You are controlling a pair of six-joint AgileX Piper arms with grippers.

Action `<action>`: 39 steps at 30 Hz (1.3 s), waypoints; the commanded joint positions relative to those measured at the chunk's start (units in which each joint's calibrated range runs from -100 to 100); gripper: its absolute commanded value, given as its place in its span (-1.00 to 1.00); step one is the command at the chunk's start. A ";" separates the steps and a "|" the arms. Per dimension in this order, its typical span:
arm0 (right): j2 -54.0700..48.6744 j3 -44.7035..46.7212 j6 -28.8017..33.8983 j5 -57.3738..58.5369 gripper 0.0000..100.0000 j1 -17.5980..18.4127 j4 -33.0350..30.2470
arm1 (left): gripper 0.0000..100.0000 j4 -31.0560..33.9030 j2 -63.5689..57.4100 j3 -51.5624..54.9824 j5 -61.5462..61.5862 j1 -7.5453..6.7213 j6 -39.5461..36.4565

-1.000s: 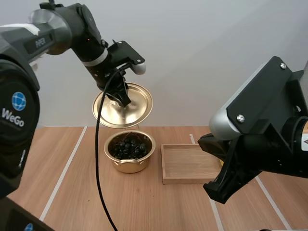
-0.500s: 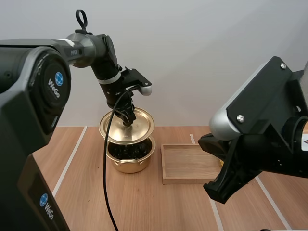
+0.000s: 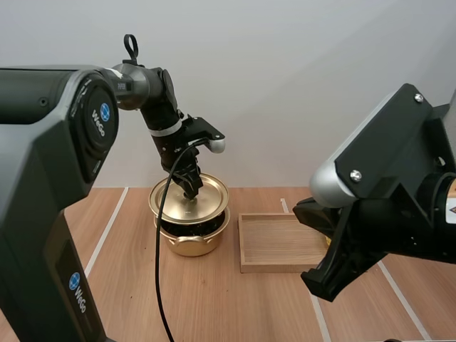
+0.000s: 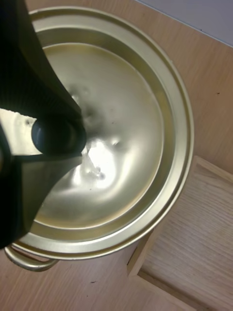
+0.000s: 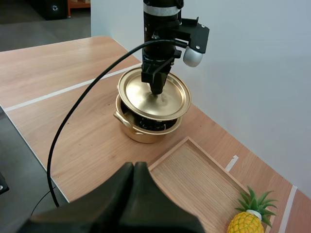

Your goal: Open the pot, put the grape inside, and close it

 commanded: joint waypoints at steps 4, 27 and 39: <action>-0.28 0.25 0.13 0.00 -1.00 -0.02 -0.37 | -1.00 -1.47 -0.14 0.70 0.00 -0.21 -0.53; -0.28 0.25 0.13 0.00 -1.00 -0.02 -0.37 | -1.00 -1.96 5.27 3.14 0.00 -0.21 -0.89; -0.28 0.25 0.13 0.00 -1.00 -0.02 -0.37 | -1.00 -2.61 5.54 3.14 0.00 -0.21 -0.89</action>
